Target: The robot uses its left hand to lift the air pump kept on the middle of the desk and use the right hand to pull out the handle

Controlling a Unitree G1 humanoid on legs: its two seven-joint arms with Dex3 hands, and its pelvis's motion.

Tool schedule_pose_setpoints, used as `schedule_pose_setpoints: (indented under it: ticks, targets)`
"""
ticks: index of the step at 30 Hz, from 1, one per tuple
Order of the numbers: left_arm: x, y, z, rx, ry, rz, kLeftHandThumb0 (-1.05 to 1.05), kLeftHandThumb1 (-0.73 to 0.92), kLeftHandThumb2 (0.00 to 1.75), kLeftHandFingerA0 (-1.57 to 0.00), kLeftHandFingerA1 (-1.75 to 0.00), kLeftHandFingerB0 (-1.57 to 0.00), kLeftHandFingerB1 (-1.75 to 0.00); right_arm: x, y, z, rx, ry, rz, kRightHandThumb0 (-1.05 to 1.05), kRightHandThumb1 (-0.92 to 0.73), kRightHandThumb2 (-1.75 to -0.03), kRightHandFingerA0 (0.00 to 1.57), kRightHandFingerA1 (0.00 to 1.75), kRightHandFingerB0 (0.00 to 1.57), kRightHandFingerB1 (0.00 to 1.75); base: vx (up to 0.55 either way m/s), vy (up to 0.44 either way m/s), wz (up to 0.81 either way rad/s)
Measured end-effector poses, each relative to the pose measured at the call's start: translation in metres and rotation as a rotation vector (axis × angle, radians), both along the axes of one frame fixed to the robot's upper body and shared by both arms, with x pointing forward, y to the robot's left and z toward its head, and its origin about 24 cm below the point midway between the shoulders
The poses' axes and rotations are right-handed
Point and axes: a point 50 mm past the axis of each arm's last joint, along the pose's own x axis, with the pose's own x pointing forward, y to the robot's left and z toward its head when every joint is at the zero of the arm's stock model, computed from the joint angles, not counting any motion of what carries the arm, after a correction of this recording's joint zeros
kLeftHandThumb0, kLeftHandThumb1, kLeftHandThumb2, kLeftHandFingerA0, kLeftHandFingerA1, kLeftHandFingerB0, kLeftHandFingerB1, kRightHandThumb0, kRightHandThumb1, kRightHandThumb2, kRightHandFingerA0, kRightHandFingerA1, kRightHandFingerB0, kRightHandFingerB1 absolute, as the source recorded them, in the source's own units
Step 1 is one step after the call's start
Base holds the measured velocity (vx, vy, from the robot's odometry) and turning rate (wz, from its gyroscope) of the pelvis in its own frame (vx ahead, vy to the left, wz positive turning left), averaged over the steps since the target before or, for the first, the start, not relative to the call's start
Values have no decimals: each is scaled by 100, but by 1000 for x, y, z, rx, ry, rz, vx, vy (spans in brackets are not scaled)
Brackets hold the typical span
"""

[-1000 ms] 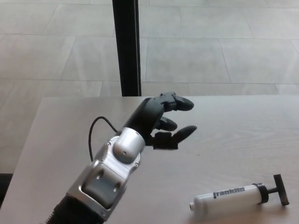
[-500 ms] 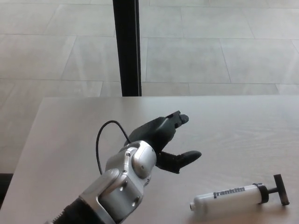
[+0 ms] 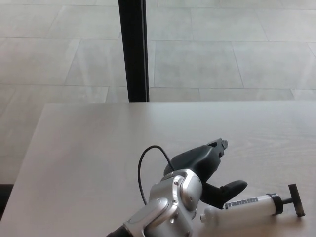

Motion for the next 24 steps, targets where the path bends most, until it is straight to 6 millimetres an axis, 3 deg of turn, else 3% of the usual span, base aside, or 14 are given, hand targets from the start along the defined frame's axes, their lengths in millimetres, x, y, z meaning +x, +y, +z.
schedule_pose_setpoints:
  ticks: [1,2,3,5,6,7,9,10,11,12,13,14,19,24]
  targets:
    - [0,0,-1,0,2,3,-95,67,111,0,-32,0,-17,1,1,0,0,3,2,-61,-75,-63,50,58,43,36,0,0,0]
    - [-1,0,-1,2,4,4,-96,77,76,0,0,-2,-17,1,1,0,0,5,3,-60,-75,-63,49,57,43,36,0,0,0]
    - [-1,0,-2,3,6,5,-96,67,110,0,-30,0,-18,2,2,0,-1,7,6,-60,-75,-63,48,56,43,37,0,0,0]
    - [-3,1,-5,8,12,7,-94,66,109,0,-32,0,-22,3,3,1,-4,8,12,-61,-75,-63,48,56,43,37,0,0,0]
    - [-3,1,-7,12,14,7,-91,80,76,0,-5,0,-24,4,4,1,-5,7,14,-60,-75,-63,47,56,43,37,0,0,0]
    - [-5,1,-9,23,13,5,-94,67,109,0,-31,0,-24,5,5,2,-6,5,16,-62,-75,-63,47,57,42,37,0,0,0]
    - [-6,3,-13,53,9,-2,-92,66,108,0,-30,-4,-27,6,6,4,-6,-1,19,-64,-75,-63,48,57,43,37,0,0,0]
    - [-7,5,-14,67,6,-5,-90,79,75,0,-6,-6,-26,7,6,5,-7,-4,20,-64,-75,-63,50,58,44,37,0,0,0]
    - [-7,7,-16,88,0,-9,-89,64,106,0,-32,-4,-29,7,7,6,-7,-6,21,-63,-75,-63,50,59,43,37,0,0,0]
    - [-7,9,-17,109,-7,-12,-93,63,84,0,-11,-6,-25,8,7,6,-6,-9,20,-63,-76,-63,50,60,43,37,0,0,0]
    - [-7,13,-20,140,-13,-15,-91,64,107,0,-31,-4,-28,8,7,7,-5,-12,19,-63,-76,-62,50,61,42,37,0,0,0]
    - [-6,16,-21,163,-18,-14,-103,71,108,0,-23,-7,-23,8,7,8,-5,-14,18,-63,-75,-62,51,61,43,37,0,0,0]
    - [-4,25,-25,209,-28,-5,-92,65,107,0,-30,0,-24,9,7,9,-1,-14,15,-60,-76,-63,49,61,43,37,0,0,0]
    - [-12,13,-29,182,-6,-23,-92,64,106,0,-30,0,-25,11,9,11,-3,-18,21,-60,-76,-64,47,56,41,36,0,0,0]
